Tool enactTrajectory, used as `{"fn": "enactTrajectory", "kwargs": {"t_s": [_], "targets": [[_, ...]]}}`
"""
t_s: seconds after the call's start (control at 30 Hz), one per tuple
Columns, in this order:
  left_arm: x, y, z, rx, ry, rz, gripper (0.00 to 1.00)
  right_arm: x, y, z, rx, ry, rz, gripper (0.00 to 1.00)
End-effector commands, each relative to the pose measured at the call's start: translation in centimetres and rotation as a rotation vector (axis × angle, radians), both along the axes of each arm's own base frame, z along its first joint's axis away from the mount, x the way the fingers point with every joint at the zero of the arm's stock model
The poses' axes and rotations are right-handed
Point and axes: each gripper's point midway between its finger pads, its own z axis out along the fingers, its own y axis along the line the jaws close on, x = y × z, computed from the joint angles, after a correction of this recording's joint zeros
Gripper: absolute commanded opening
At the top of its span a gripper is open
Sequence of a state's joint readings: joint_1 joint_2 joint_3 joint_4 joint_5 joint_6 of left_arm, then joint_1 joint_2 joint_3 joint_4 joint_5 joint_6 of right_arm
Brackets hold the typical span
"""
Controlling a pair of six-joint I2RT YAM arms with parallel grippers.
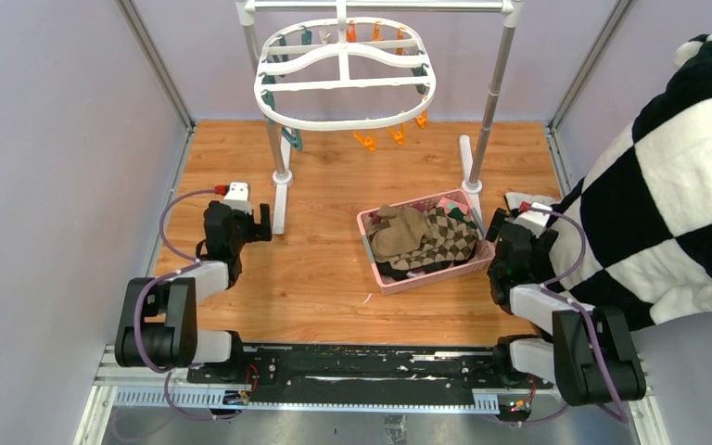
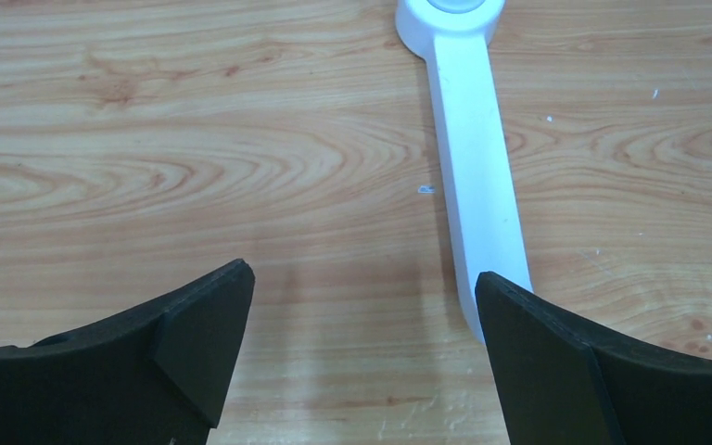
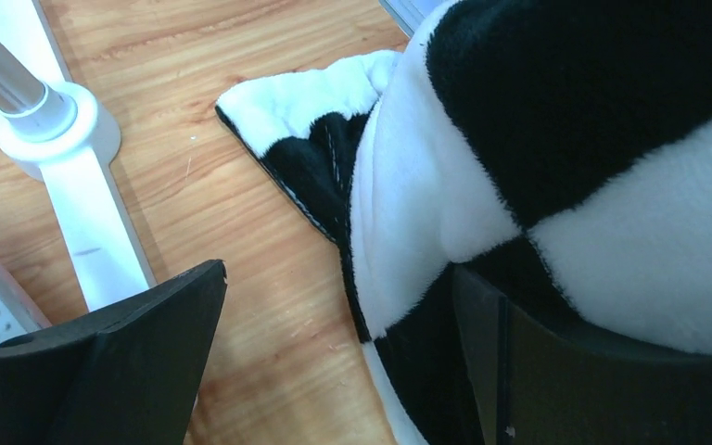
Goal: Remove the socks clipped to the hanger
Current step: Reset both arms
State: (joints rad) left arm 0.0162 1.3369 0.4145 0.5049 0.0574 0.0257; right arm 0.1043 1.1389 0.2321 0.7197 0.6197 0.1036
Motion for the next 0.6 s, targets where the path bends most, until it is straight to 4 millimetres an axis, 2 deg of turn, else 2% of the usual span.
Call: {"fn": "enactTrajectory", "kwargs": {"t_s": [0.0,0.1,0.17,0.2,0.23,0.3,0.33,0.4,0.43,0.57], "targets": [[0.6,0.7,3.4,0.014,-0.244,0.049,1.00,0.9,-0.2,-0.2,-0.033,-0.051,0.028,0.96],[-1.1,0.6,3.0,0.028,-0.319,0.037,1.00,1.0,1.4,-0.4,-0.075,-0.067,0.148,1.00],[-2.0,0.2,4.2,0.016,-0.431,0.013,1.00,0.9,3.1,-0.9,-0.088,-0.052,0.251,1.00],[-2.2,0.1,4.3,0.019,-0.432,0.006,1.00,1.0,3.9,-1.2,-0.098,-0.059,0.307,1.00],[-2.2,0.2,4.0,0.024,-0.408,0.009,1.00,1.1,4.1,-1.6,-0.119,-0.072,0.325,1.00],[-1.9,0.2,3.4,0.029,-0.368,0.008,1.00,1.7,3.7,-0.4,-0.170,-0.144,0.283,1.00],[-1.5,0.1,3.4,0.024,-0.366,0.006,1.00,2.2,4.0,-0.6,-0.177,-0.106,0.286,1.00],[-0.5,0.4,3.3,0.018,-0.335,0.024,1.00,3.0,3.9,-2.5,-0.112,0.068,0.272,1.00],[-0.5,0.5,2.8,0.028,-0.296,0.029,1.00,3.6,3.7,-2.8,-0.080,0.062,0.296,1.00],[-0.5,0.5,3.0,0.021,-0.318,0.029,1.00,3.6,3.4,-2.5,-0.091,0.029,0.293,1.00]]}}
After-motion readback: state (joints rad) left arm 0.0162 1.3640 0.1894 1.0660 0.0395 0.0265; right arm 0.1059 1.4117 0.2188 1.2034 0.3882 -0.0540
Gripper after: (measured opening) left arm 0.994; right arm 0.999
